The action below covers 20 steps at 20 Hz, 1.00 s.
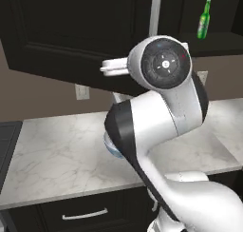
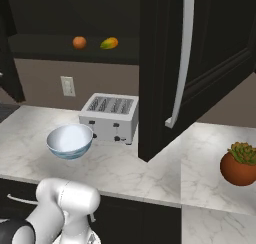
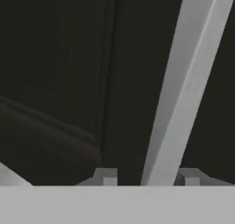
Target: Open the cabinet. Pick the tangerine and mango from the cabinet and place them into the bowl. Then close the cabinet.
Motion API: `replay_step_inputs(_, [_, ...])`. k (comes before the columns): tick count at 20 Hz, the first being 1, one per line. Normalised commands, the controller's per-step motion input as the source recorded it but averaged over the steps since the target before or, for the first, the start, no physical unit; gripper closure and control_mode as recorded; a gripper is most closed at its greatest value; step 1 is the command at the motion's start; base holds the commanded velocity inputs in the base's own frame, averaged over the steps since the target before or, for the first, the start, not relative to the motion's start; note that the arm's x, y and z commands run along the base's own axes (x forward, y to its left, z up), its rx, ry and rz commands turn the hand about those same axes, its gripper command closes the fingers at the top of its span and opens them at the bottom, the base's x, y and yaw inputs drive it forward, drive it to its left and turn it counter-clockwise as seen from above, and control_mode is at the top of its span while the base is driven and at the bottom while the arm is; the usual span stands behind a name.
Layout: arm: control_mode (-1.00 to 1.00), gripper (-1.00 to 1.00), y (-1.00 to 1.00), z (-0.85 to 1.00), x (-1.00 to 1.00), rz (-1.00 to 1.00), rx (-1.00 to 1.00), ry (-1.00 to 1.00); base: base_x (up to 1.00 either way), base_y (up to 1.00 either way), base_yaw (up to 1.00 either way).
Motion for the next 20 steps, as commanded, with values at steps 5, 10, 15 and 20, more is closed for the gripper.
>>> replay_step_inputs(5, [-1.00, -1.00, 0.86, -0.82, -1.00, 0.03, -0.24, -0.44, 0.00, 0.00, 0.00])
replay_step_inputs(10, [-1.00, -1.00, -0.36, 0.00, -1.00, 0.04, 0.02, -0.37, 0.00, 0.00, 0.00])
replay_step_inputs(15, [-1.00, -1.00, -1.00, 0.18, -0.99, 0.03, 0.30, -0.10, 0.00, 0.00, 0.00])
replay_step_inputs(20, [-1.00, -1.00, -1.00, 0.39, -0.84, 0.01, 0.44, 0.00, 0.00, 0.00, 0.00])
